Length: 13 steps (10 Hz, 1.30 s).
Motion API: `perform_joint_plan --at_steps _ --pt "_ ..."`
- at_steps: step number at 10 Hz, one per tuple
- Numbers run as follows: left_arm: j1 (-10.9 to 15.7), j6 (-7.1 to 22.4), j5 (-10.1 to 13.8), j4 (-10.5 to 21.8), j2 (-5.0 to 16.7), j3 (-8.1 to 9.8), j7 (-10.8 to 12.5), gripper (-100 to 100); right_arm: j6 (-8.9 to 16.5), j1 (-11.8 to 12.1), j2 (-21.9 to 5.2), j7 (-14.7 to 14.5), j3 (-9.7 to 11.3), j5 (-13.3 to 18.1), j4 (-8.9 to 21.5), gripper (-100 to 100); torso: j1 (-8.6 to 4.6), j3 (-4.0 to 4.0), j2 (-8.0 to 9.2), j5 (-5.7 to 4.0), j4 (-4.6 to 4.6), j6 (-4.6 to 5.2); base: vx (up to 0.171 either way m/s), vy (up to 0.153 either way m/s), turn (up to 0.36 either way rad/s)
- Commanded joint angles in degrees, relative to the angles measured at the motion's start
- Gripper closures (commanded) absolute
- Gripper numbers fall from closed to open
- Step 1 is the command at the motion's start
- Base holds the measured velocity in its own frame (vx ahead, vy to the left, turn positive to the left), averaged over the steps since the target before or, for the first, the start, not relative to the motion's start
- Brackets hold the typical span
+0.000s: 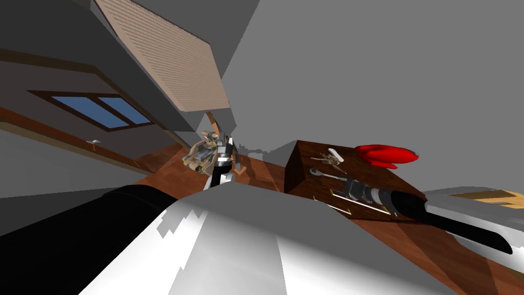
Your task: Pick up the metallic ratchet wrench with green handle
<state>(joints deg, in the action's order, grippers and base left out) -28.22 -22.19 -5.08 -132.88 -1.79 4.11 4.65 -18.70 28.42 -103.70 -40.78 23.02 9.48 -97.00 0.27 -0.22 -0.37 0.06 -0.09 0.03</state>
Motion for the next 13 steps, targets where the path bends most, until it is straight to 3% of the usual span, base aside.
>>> perform_joint_plan --at_steps 1,2,4,5,6,8,9,12,13 --pt "0.0 0.0 0.0 0.0 0.0 0.00 0.0 0 0.1 -0.2 -2.9 -1.6 2.2 1.2 1.5 -100 0.00 0.00 0.00 0.00 0.00 0.00 0.085 0.055 0.081" --pt "0.0 0.0 0.0 0.0 0.0 0.00 0.0 0 0.1 -0.2 -3.0 -1.6 2.2 1.2 1.5 -100 -0.02 0.03 0.04 0.00 0.01 -0.03 0.064 0.035 0.039" --pt "0.0 0.0 0.0 0.0 0.0 0.00 0.0 0 0.4 0.5 -6.9 -4.2 5.2 2.5 3.2 -100 -0.10 0.07 0.11 -0.02 0.03 -0.02 0.102 0.047 0.112" --pt "0.0 0.0 0.0 0.0 0.0 0.00 0.0 0 0.4 0.5 -6.9 -4.2 5.2 2.5 3.2 -100 -0.04 -0.01 -0.03 -0.03 0.00 -0.02 0.100 0.040 0.044" --pt "0.0 0.0 0.0 0.0 0.0 0.00 0.0 0 0.5 0.9 -8.4 -5.3 6.6 3.1 3.9 -100 -0.08 0.01 0.02 -0.02 0.00 0.00 0.087 0.030 0.078" --pt "0.0 0.0 0.0 0.0 0.0 0.00 0.0 0 0.5 0.9 -8.4 -5.3 6.6 3.1 3.9 -100 -0.16 0.07 0.12 -0.06 0.03 0.01 0.051 0.013 0.018" --pt "0.0 0.0 0.0 0.0 0.0 0.00 0.0 0 0.6 1.3 -9.7 -6.3 8.0 3.6 4.4 -100 -0.21 0.15 0.27 -0.06 0.06 0.02 0.054 0.018 0.082" --pt "0.0 0.0 0.0 0.0 0.0 0.00 0.0 0 0.7 1.8 -10.8 -7.2 9.3 4.1 4.8 -100 -0.19 0.09 0.14 -0.06 0.04 0.01 0.071 0.015 0.046" --pt "0.0 0.0 0.0 0.0 0.0 0.00 0.0 0 0.7 2.9 -12.0 -8.6 11.5 4.8 5.2 -100 -0.18 0.10 0.17 -0.06 0.04 0.01 0.096 0.024 0.101"
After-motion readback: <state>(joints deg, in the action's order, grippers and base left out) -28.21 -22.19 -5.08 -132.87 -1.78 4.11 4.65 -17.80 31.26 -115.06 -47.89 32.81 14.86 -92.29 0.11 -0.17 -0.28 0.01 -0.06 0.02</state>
